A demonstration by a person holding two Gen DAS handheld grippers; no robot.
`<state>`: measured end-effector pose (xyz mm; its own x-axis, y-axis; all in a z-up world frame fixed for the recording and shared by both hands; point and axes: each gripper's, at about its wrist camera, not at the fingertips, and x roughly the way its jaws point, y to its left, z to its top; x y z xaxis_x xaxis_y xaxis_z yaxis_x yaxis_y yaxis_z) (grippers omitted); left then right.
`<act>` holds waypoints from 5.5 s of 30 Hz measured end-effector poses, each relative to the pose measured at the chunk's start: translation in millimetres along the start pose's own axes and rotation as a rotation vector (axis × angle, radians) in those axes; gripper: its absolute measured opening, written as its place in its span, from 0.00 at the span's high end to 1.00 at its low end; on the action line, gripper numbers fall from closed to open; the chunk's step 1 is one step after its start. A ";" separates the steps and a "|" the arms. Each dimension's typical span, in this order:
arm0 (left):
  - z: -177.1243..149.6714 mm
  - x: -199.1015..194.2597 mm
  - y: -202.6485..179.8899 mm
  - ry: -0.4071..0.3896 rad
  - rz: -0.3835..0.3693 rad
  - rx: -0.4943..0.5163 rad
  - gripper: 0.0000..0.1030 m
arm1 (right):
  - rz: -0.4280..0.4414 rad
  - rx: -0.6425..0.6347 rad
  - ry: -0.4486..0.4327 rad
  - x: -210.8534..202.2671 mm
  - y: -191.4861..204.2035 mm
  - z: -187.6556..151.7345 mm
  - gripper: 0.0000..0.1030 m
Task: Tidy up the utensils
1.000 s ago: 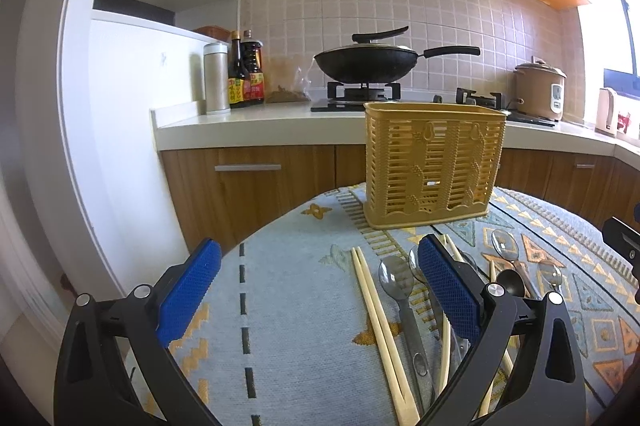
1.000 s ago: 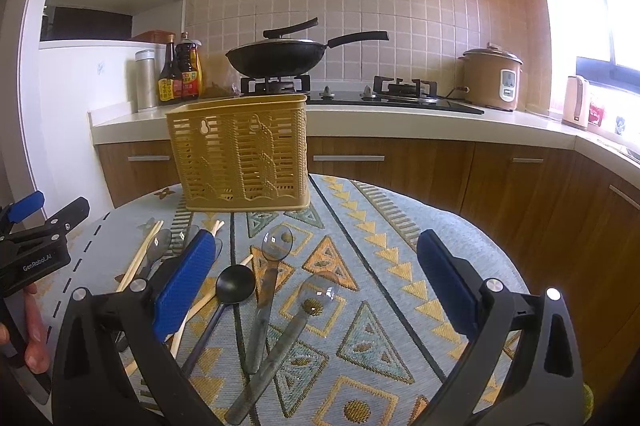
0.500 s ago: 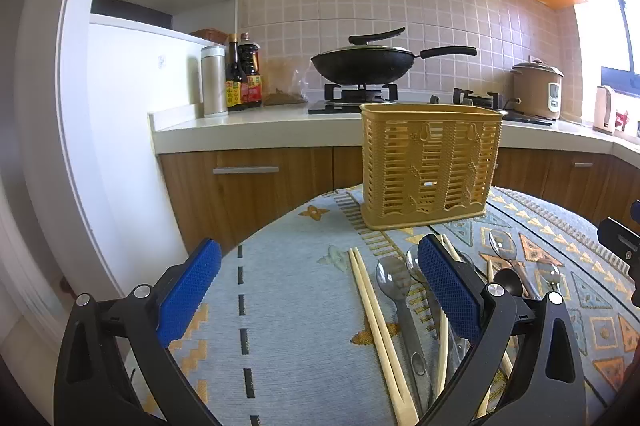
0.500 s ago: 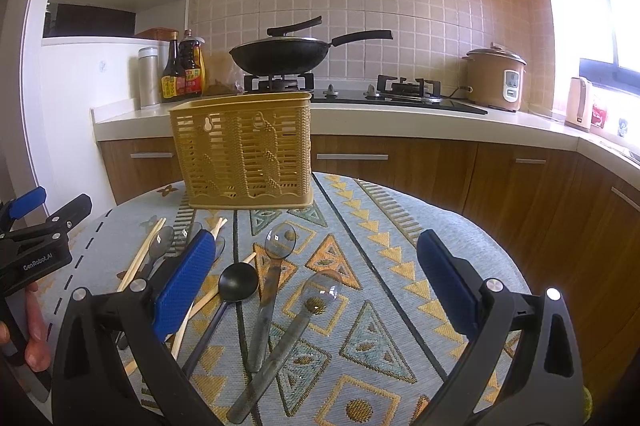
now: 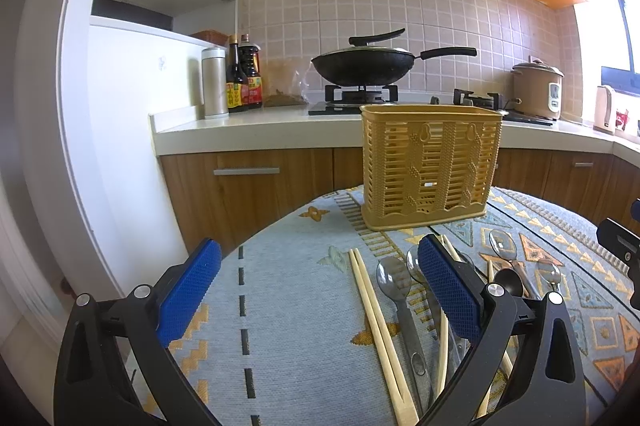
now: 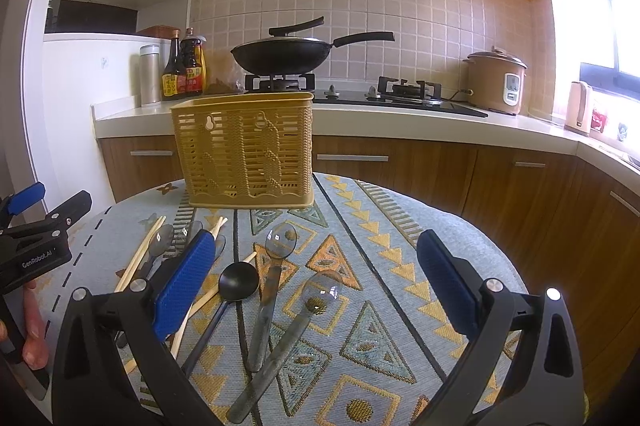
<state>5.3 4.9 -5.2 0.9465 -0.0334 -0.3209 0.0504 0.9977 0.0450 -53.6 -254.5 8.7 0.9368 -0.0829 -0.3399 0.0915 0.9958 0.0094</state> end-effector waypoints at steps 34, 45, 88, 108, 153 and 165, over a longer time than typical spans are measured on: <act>-1.3 -0.8 0.1 0.003 0.001 -0.002 0.07 | -0.009 -0.007 0.001 -0.4 0.1 -0.5 0.07; -1.4 1.6 1.9 0.015 -0.001 -0.013 0.07 | -0.052 0.002 0.017 1.3 -2.8 -1.5 0.07; 16.9 184.0 3.3 0.936 -0.335 -0.093 0.69 | 0.168 0.131 0.897 212.0 14.7 39.4 0.47; 19.1 174.4 -3.6 0.890 -0.189 0.062 0.90 | 0.130 -0.034 0.914 217.3 71.7 38.6 0.70; 248.2 12.5 -30.9 -0.249 -0.235 -0.133 0.91 | 0.159 -0.015 -0.154 76.3 39.9 222.7 0.70; 233.8 114.6 -43.0 -0.208 -0.206 -0.204 0.91 | -0.017 -0.045 -0.183 187.2 43.0 218.5 0.70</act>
<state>186.1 -55.5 177.4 0.9688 -0.2252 -0.1033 0.2020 0.9594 -0.1970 199.5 -235.9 150.9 0.9814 -0.1018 -0.1630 0.0968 0.9946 -0.0384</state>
